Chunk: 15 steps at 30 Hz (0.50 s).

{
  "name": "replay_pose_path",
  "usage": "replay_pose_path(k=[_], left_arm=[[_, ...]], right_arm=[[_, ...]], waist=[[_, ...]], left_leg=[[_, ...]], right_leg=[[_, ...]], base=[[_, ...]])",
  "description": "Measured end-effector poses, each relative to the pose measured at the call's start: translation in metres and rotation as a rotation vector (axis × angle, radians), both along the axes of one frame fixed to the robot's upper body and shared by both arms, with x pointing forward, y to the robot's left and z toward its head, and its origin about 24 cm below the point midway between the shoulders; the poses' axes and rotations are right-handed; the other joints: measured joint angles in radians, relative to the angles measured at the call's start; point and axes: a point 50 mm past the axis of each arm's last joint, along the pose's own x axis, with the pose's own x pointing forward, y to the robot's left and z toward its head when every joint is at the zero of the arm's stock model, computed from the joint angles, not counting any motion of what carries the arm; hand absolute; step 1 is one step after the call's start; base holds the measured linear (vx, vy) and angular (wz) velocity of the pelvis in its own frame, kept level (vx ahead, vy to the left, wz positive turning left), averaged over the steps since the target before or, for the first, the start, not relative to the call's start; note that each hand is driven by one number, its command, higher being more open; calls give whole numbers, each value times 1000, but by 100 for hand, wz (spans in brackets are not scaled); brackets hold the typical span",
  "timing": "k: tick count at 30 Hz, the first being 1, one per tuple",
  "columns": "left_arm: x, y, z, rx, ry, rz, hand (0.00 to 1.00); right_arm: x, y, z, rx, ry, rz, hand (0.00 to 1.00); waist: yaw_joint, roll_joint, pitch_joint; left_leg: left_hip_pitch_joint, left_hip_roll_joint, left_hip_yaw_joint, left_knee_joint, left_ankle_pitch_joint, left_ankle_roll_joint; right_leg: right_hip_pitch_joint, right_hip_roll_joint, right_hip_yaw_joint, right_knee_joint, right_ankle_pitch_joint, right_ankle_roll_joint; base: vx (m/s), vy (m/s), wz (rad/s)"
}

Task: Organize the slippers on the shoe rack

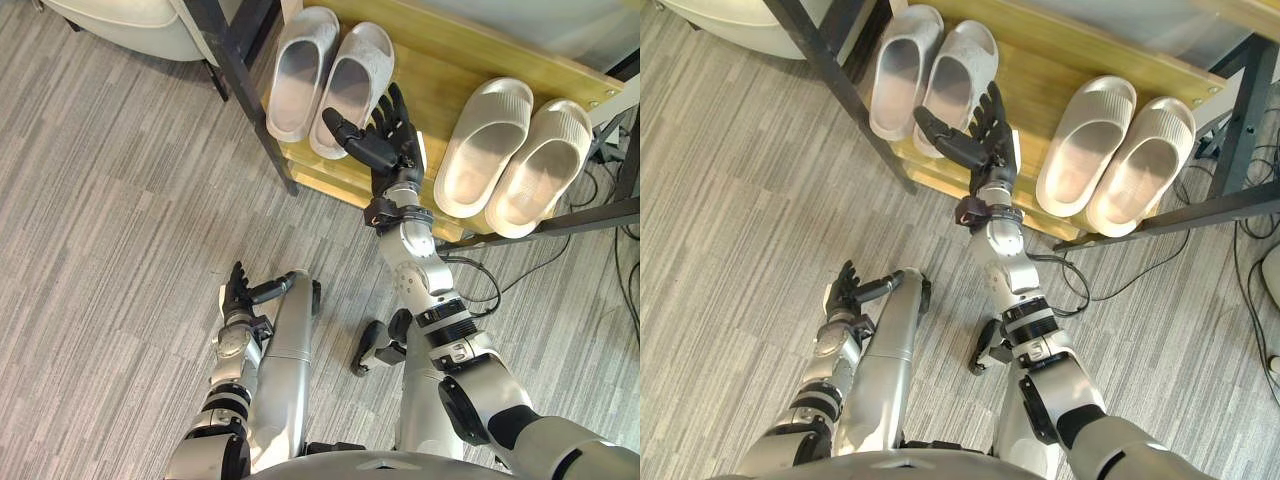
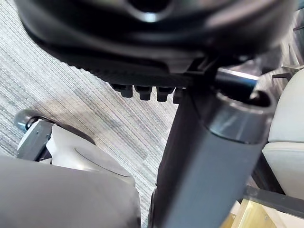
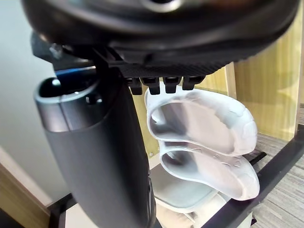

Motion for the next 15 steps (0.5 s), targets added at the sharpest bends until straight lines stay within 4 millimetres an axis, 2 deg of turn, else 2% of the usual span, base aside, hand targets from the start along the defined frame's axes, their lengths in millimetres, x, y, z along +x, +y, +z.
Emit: replay_pose_path(k=[2,3,4,6,10,12,15], left_arm=[[-5,1,-4,0,15,-1,100],[-10,3,-7,3,30,-2,100],[-12,4,-8,6,34,-4,100],[-19,7,-13,26,62,-20,100],[-31,12,-21,64,112,-40,100],[-42,13,-30,101,169,-96,100],[-60,16,-44,148,257,-165,100]], right_arm=[[-6,-4,-12,-10,24,-1,100],[-13,-8,-26,-27,52,-6,100],[-15,-9,-29,-28,60,-6,100],[-26,-13,-49,-52,111,-3,100],[-45,-16,-74,-96,174,1,100],[-63,-17,-88,-111,206,14,100],[-84,-14,-107,-198,244,70,100]], waist=[[-5,0,-1],[-7,-2,-4],[-8,-3,-6],[-20,-10,-15],[-39,-46,-50],[-43,-68,-89],[-63,-89,-143]], left_leg=[[31,5,3,-5,-6,1],[62,15,8,-10,-15,1],[70,18,9,-12,-17,1],[121,23,13,-26,-25,0],[199,24,25,-74,-26,-1],[260,24,35,-124,-24,-4],[363,24,50,-239,3,-2]], right_leg=[[32,4,1,-12,0,0],[62,12,4,-25,0,2],[69,14,4,-28,1,2],[119,21,5,-50,1,3],[189,22,8,-97,6,7],[243,23,8,-146,13,11],[340,33,5,-269,55,24]], base=[[27,10,-8],[26,13,-14],[24,15,-15],[27,10,-7],[21,1,-1],[80,12,-2],[111,31,-3]])
